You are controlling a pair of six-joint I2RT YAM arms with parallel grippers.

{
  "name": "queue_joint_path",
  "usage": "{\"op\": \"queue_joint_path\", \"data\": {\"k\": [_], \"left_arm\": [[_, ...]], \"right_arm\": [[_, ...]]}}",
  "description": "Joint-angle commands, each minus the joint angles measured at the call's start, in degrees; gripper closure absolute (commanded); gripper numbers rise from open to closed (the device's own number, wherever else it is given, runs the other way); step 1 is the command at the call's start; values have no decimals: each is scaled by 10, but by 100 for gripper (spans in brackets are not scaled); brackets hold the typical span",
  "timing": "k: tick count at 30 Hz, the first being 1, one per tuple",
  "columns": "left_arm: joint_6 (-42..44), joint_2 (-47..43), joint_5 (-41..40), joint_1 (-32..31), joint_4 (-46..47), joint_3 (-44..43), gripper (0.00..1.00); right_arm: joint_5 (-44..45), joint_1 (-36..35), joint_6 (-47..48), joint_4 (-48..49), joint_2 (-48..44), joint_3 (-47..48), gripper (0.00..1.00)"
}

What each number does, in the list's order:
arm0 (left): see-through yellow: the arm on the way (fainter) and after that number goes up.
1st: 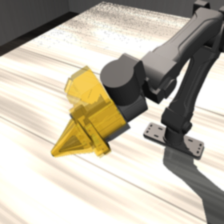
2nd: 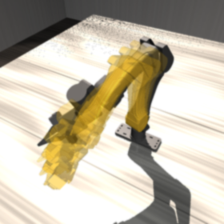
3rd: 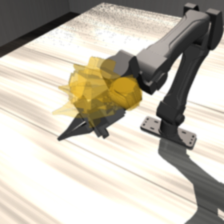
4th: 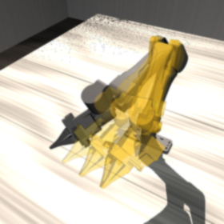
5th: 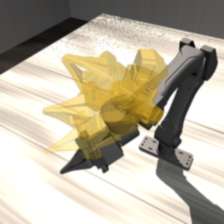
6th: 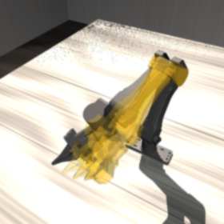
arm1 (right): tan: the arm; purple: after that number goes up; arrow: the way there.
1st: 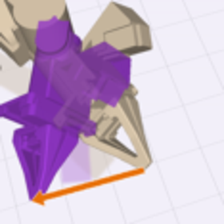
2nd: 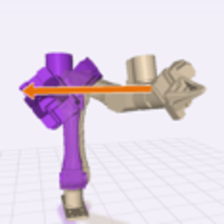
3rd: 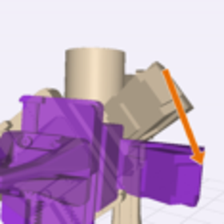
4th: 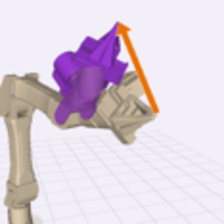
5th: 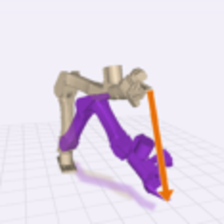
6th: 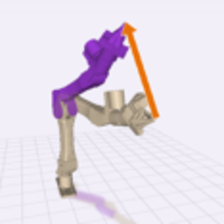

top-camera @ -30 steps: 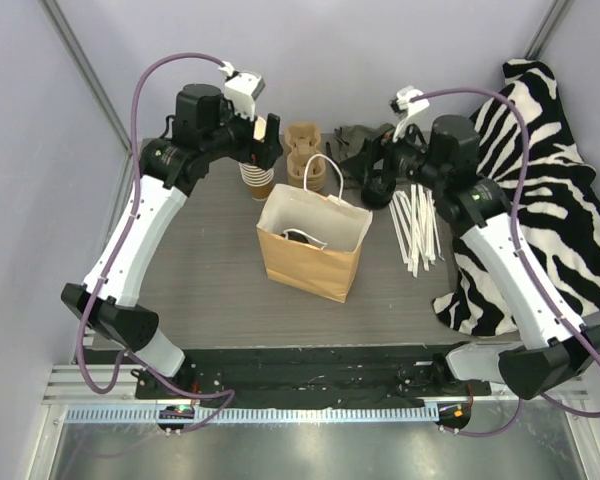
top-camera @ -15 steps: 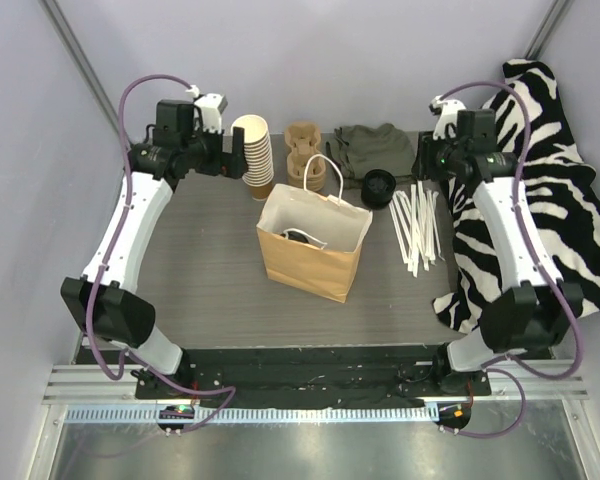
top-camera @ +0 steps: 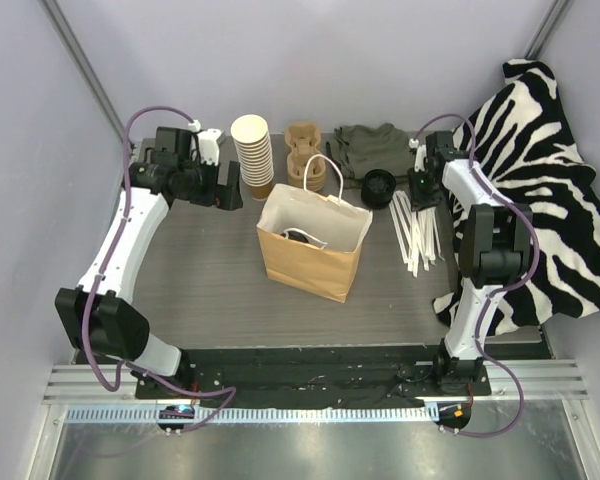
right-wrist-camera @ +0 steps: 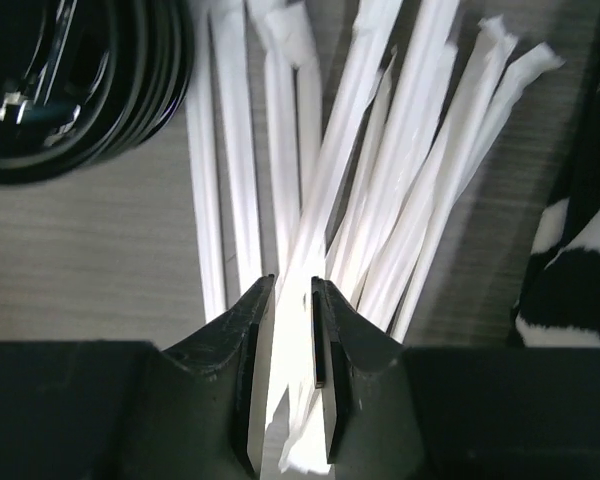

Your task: Pack the takeout coffee

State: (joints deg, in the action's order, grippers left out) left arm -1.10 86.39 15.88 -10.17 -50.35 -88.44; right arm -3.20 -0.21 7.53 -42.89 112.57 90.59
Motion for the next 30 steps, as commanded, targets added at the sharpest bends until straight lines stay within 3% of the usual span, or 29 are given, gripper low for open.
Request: {"op": "queue_joint_path", "data": {"k": [1,30], "left_arm": [[8,-32,5,0,1,7,0],[8,-21,-9,0,-14,7,0]], "right_arm": [[7,14,-14,24,27,66,71],[-1,21,-34,39,124,118,73]]}}
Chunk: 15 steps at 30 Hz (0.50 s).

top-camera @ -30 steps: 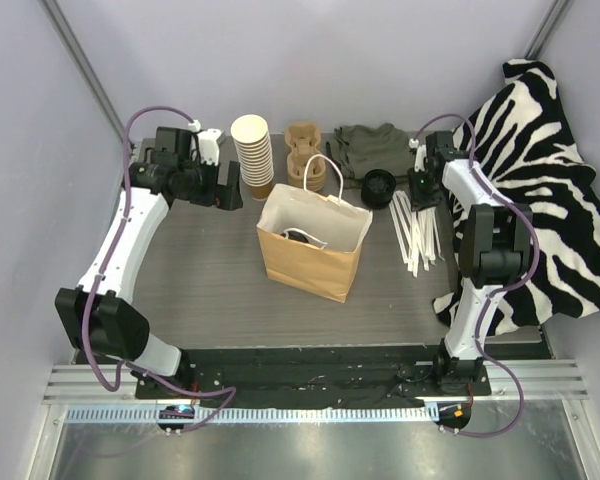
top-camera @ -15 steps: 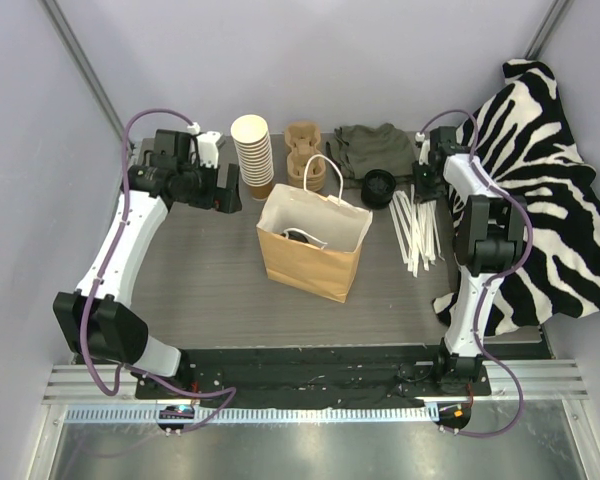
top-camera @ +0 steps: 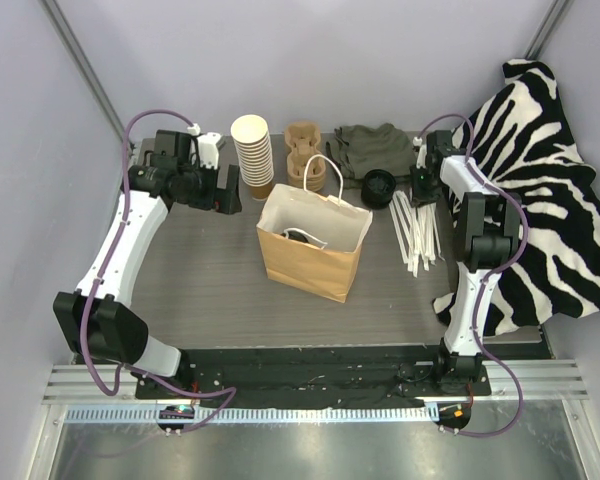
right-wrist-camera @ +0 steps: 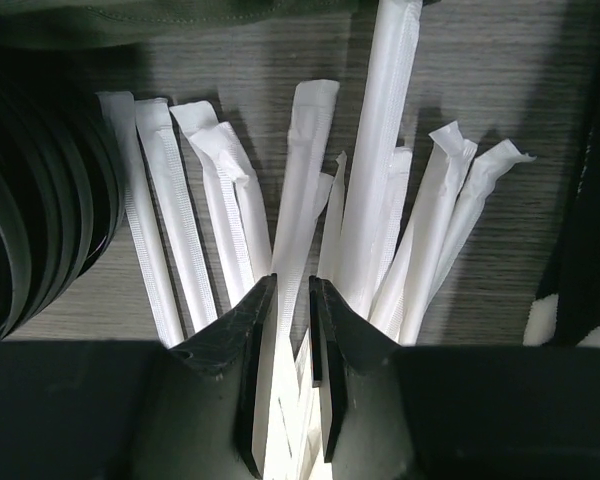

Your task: Pack the takeout coffee

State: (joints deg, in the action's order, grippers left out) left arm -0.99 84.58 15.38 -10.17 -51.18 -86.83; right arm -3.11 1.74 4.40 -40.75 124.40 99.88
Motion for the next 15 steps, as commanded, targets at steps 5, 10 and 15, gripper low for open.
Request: {"op": "queue_joint_path", "data": {"k": [5,10,15], "left_arm": [[7,0,-6,-1,-14,-15,0],[7,8,-4,0,-17,-19,0],[22,14,-3,0,-21,-25,0]], "right_arm": [[-14,2,-10,19,11,26,73],[-29,2,-14,18,11,24,71],[-31,2,-16,19,7,23,83]]}}
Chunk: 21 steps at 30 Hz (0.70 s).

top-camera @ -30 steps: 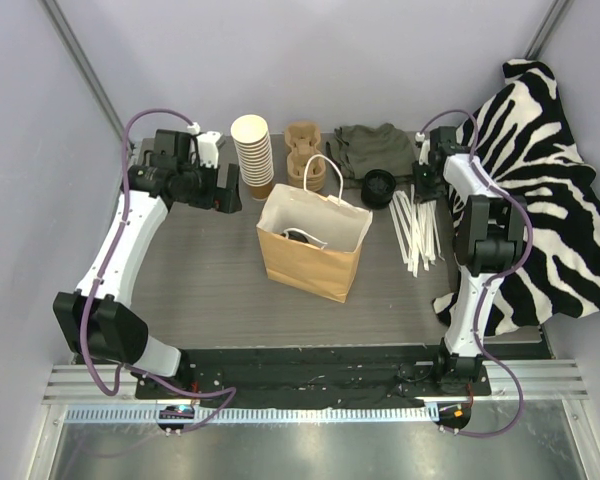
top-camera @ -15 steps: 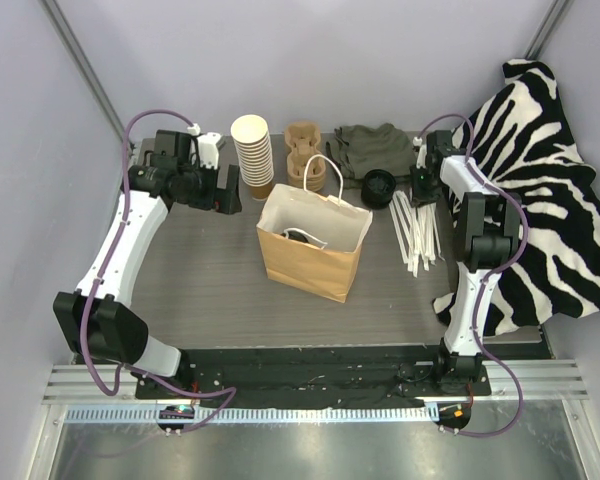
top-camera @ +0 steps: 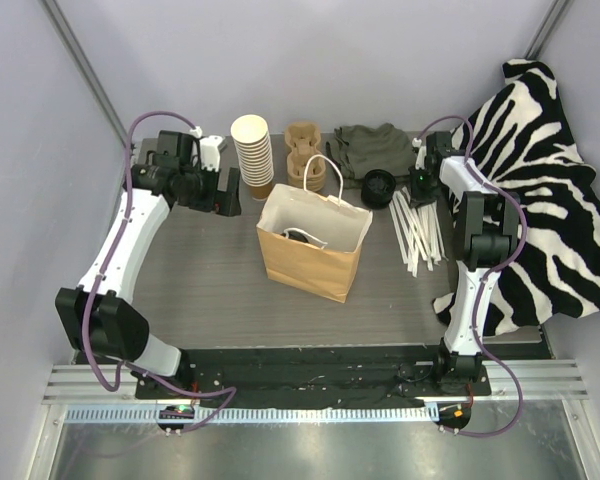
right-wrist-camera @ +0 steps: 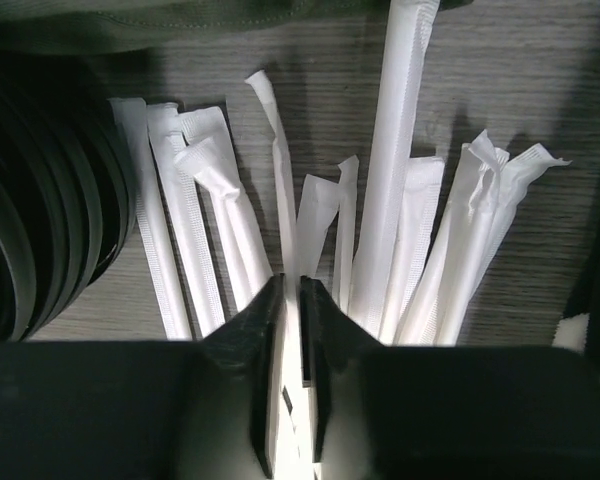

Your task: Pack the takeout coffee

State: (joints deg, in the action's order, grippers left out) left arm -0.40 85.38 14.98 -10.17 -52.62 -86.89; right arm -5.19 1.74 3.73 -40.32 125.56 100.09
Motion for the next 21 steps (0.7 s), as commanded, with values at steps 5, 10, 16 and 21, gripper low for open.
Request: {"op": "queue_joint_path", "data": {"k": [5,10,16,21], "left_arm": [[18,9,3,0,-6,-28,0],[18,12,7,-1,-3,-34,0],[33,18,11,0,-5,-52,0],[37,17,14,-1,11,-54,0]], "right_arm": [[-8,2,-6,10,-28,22,98],[-20,5,-9,-3,-91,21,99],[-115,13,-20,-7,-223,26,99],[-246,12,-40,19,-339,37,99]]}}
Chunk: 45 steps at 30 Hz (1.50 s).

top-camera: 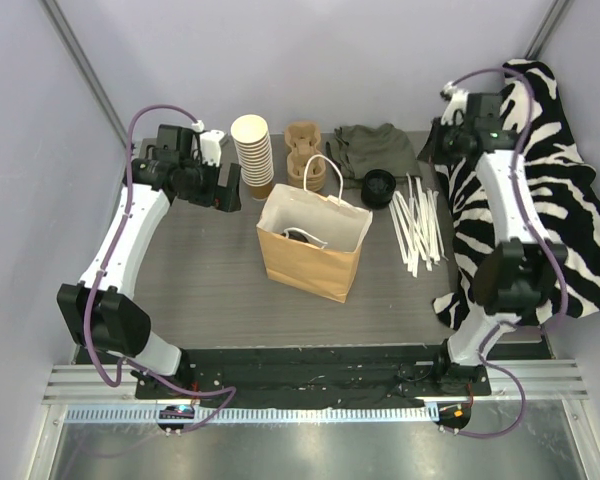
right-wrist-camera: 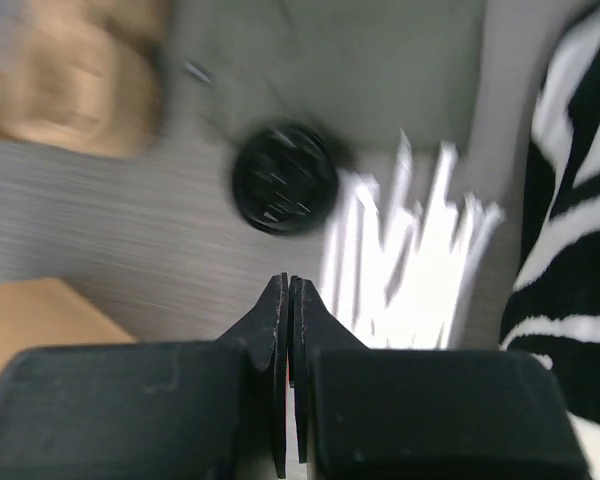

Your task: Pack the takeout coffee

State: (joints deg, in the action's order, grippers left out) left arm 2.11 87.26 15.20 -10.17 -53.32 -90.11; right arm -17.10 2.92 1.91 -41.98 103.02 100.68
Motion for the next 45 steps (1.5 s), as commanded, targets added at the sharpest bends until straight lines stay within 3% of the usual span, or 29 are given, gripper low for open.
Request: {"op": "queue_joint_path", "data": {"k": [1,6,10,13,15,18,24,27,35,45], "left_arm": [[10,-2,9,-1,22,-21,0],[2,-2,1,-1,45,-22,0],[1,-6,4,0,46,-18,0],[1,-16,4,0,47,-16,0],[-1,-22,4,0,49,-9,0],[-7,-33,-2,0,51,1,0],[-4,-55,-9,-1,44,24,0],[-3,-55,-13,-1,38,23,0],[-4,-48,-17,0,31,17,0],[10,-45,-32,-1,14,12,0]], "right_arm": [[-150,-3,-49,72,-134,28,99],[-184,-69,-71,158,-227,43,99],[-208,-170,-67,152,-228,106,99],[-147,-205,-36,107,-226,96,99],[-28,-198,-53,74,-214,85,95],[-33,-126,-72,-12,-176,78,87],[56,-82,21,-13,-153,-39,71],[86,-52,21,-8,-93,-51,59],[93,8,-7,20,102,10,60],[88,11,0,32,194,73,55]]}}
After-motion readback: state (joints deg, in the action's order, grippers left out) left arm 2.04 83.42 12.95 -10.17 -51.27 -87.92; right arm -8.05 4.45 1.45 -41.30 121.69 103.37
